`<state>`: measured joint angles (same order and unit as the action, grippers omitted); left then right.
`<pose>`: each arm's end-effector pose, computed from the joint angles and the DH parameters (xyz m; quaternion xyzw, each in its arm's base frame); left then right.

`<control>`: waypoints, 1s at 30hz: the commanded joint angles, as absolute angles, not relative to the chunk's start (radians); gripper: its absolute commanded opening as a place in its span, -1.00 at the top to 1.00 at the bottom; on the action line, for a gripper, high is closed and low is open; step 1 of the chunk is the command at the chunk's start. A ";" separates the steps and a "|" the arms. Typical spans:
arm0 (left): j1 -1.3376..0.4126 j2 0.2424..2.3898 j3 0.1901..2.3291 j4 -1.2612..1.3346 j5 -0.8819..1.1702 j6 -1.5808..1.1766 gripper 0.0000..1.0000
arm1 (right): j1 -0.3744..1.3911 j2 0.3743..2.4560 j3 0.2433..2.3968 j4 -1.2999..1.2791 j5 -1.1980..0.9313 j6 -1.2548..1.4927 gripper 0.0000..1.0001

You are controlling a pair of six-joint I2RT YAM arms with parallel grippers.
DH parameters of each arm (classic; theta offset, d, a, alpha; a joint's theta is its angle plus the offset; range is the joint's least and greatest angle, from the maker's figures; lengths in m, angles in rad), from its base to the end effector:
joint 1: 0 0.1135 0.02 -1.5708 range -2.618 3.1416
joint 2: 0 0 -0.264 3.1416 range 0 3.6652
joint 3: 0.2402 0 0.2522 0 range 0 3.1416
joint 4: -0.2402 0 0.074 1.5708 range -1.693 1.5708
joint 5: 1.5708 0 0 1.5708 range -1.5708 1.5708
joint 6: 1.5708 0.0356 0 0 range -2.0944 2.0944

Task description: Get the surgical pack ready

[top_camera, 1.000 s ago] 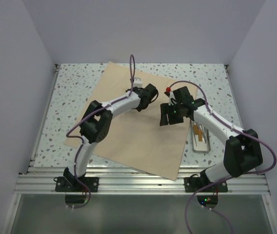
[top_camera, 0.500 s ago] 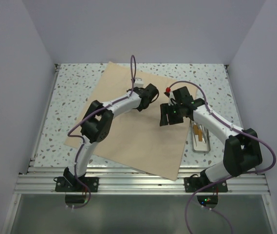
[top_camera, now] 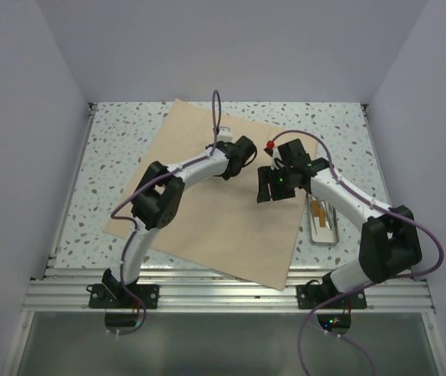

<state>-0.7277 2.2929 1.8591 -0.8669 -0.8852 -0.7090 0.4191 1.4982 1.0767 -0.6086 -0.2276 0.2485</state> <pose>0.3676 -0.2905 0.1700 -0.0493 0.8959 0.2394 0.3709 0.2752 0.1314 0.2382 -0.1118 0.9514 0.1903 0.2148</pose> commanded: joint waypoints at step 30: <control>-0.744 2.321 1.887 -0.801 -0.853 -0.672 1.00 | 0.422 1.497 1.071 -0.574 -0.245 0.238 -0.24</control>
<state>-0.7368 2.3272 1.8614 -0.8299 -0.8490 -0.6861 0.4191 1.4986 1.0756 -0.6044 -0.2276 0.2489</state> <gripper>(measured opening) 0.007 0.616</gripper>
